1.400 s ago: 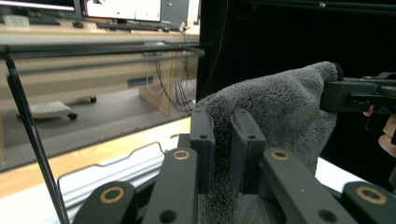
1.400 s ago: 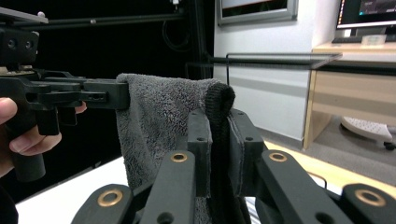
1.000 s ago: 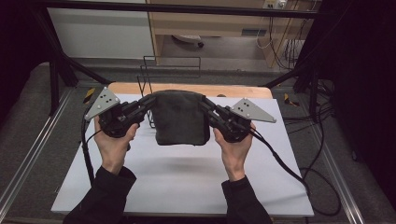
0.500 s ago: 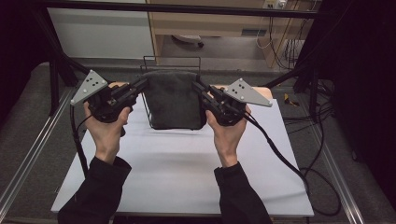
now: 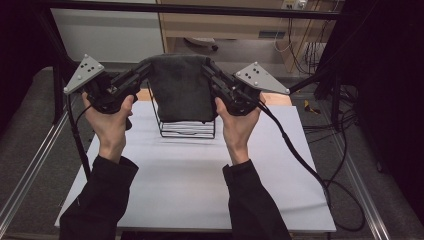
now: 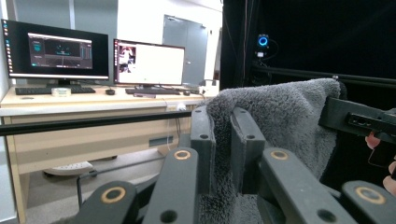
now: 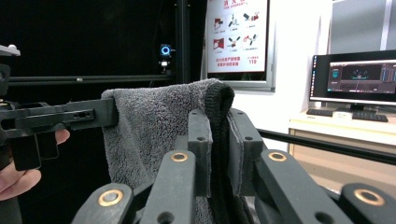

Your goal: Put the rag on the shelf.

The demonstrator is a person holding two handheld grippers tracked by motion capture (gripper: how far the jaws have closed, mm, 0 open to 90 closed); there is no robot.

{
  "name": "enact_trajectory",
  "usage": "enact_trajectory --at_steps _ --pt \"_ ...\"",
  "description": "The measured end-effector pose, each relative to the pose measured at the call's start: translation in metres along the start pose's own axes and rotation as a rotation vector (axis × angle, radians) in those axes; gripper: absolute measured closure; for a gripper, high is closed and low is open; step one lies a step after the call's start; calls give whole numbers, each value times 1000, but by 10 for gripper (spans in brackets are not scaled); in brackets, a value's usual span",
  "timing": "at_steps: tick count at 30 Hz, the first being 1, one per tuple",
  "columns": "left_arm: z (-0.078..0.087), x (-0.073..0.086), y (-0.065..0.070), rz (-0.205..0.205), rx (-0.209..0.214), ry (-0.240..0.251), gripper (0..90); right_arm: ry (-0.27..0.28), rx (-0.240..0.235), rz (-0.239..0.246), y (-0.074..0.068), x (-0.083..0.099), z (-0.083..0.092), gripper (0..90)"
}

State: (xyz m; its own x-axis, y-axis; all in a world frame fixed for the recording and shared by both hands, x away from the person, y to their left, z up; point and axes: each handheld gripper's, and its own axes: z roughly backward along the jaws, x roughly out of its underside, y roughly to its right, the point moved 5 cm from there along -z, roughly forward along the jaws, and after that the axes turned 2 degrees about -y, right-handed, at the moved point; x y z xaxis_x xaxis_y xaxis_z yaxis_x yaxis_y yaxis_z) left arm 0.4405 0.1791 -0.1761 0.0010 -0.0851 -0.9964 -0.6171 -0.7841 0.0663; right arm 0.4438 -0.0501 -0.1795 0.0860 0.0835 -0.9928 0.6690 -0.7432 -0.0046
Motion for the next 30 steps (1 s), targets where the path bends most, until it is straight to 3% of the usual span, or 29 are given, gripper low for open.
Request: enact_trajectory --at_steps 18,30 --pt "-19 -43 -16 -7 -29 35 810 42 10 4 12 -38 -30 816" --pt "-29 -72 -29 19 -45 79 810 77 7 15 15 -63 -50 816"
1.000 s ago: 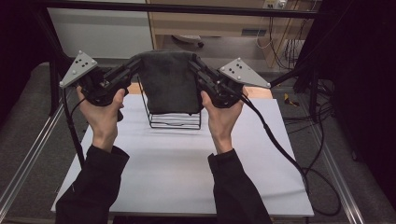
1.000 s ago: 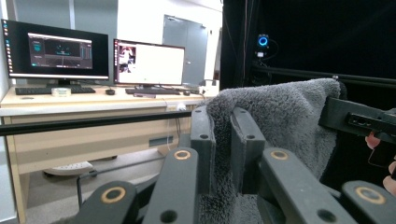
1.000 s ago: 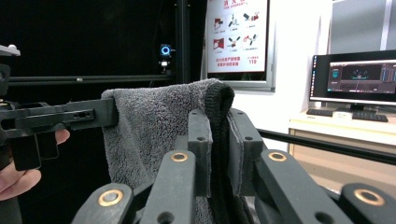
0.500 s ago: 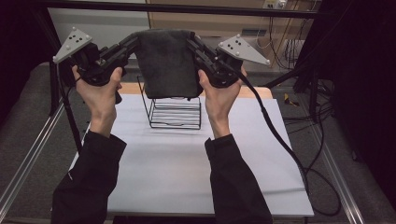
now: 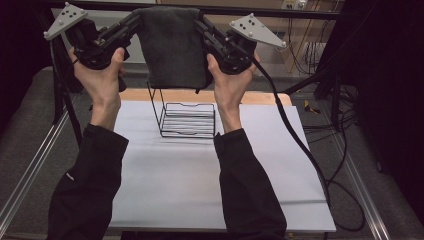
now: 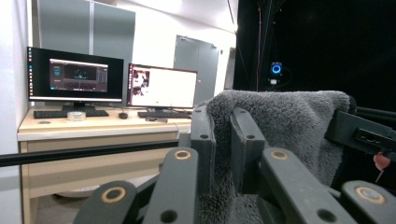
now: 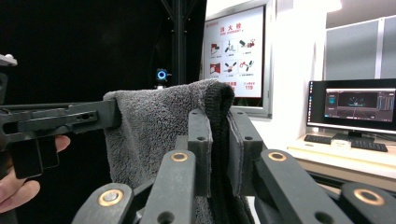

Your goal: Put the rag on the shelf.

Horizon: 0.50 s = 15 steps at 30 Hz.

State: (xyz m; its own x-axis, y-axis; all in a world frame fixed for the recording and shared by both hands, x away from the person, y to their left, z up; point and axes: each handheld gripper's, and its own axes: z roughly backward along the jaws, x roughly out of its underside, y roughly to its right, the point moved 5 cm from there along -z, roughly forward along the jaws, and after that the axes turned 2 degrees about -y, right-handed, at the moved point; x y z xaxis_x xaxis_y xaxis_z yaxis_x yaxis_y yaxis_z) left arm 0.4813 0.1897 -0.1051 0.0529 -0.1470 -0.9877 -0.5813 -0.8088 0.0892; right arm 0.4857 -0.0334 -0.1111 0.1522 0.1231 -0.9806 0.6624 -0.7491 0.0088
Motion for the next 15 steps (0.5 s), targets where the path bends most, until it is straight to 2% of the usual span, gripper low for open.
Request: enact_trajectory --at_steps 10,15 --pt "-18 -9 -12 5 -19 11 810 6 6 0 14 -6 -22 816" --pt "-29 -7 -21 16 -28 7 810 10 17 16 20 -3 -32 816"
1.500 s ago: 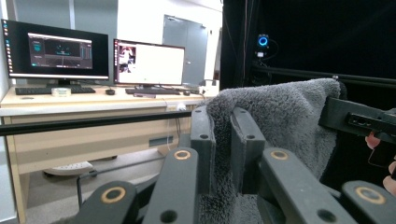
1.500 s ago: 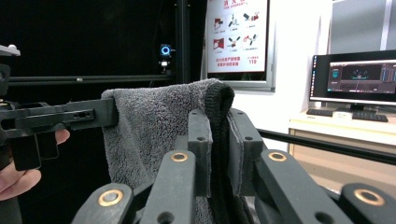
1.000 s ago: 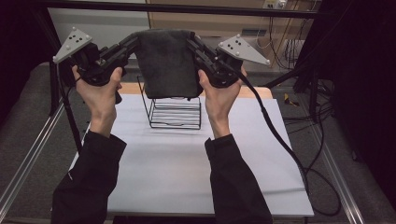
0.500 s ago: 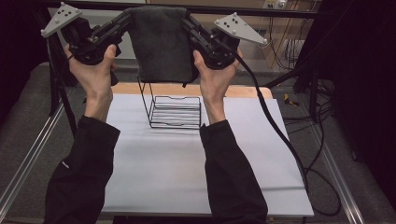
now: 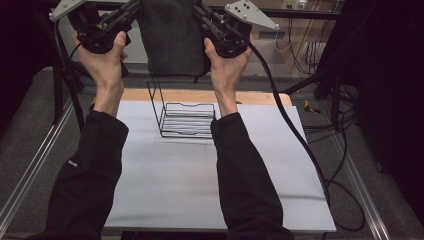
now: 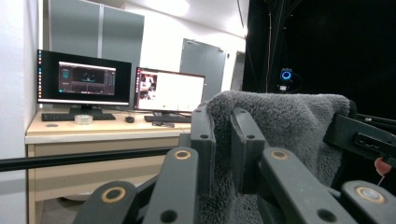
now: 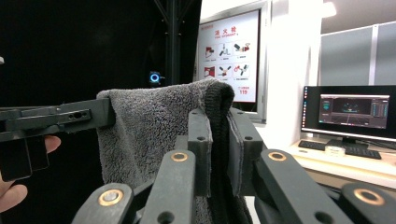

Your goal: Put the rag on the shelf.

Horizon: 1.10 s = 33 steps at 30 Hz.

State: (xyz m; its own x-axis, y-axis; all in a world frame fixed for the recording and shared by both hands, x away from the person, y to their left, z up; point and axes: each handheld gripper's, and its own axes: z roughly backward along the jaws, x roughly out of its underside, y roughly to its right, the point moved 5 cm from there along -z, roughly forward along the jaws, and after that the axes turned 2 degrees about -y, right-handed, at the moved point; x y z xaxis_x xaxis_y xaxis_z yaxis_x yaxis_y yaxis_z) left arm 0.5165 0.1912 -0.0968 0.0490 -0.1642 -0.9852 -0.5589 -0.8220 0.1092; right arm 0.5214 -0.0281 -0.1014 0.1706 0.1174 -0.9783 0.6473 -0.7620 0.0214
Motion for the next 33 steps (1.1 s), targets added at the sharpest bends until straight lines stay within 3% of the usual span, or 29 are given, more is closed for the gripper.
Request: enact_trajectory --at_steps 8,18,21,27,33 --pt "-18 13 -13 27 -9 -30 810 -38 21 1 12 13 -13 816" --pt "-34 29 -21 4 -13 -82 810 -88 42 -4 26 29 -20 816" --pt "-34 32 -21 -9 -10 -95 810 -102 44 -17 30 34 -21 816" --pt "-34 38 -18 -75 -18 -139 810 -123 42 -22 31 45 -18 816" --pt "-30 48 -21 -43 9 -150 810 -138 32 -29 31 53 -12 816"
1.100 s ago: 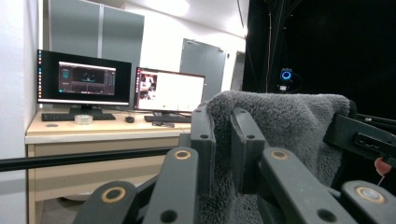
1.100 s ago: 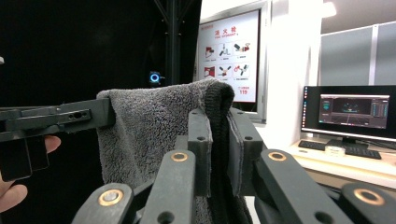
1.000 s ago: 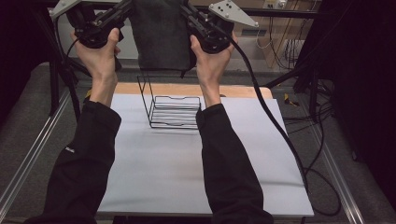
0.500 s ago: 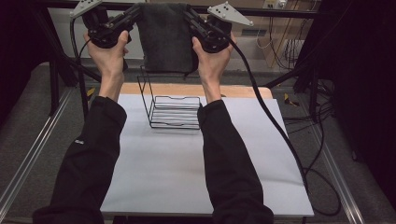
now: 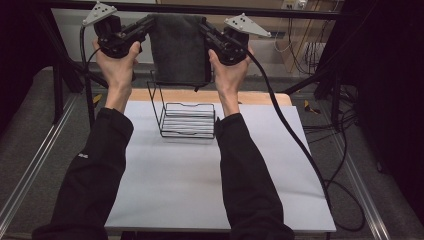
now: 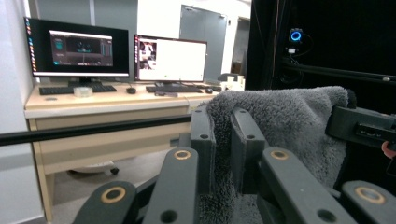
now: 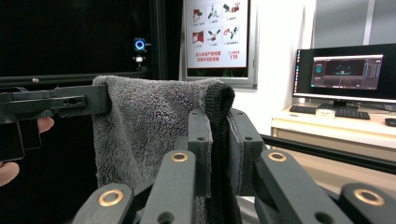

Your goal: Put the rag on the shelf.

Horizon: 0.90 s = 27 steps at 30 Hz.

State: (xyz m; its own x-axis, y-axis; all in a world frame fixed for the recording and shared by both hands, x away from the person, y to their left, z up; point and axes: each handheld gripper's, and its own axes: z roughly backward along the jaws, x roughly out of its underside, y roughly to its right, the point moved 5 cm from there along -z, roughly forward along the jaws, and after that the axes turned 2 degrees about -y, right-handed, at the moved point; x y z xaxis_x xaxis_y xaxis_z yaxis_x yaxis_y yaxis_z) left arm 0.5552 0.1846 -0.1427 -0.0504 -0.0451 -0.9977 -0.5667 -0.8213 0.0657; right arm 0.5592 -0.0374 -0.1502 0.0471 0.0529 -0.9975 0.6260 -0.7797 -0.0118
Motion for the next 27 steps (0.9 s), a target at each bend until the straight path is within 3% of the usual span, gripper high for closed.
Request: enact_trajectory --at_steps 3,27 --pt "2 8 -1 7 5 -10 810 -20 1 13 -1 5 1 815" --pt "26 51 2 -15 51 -68 810 -103 -52 -19 -10 46 14 815"
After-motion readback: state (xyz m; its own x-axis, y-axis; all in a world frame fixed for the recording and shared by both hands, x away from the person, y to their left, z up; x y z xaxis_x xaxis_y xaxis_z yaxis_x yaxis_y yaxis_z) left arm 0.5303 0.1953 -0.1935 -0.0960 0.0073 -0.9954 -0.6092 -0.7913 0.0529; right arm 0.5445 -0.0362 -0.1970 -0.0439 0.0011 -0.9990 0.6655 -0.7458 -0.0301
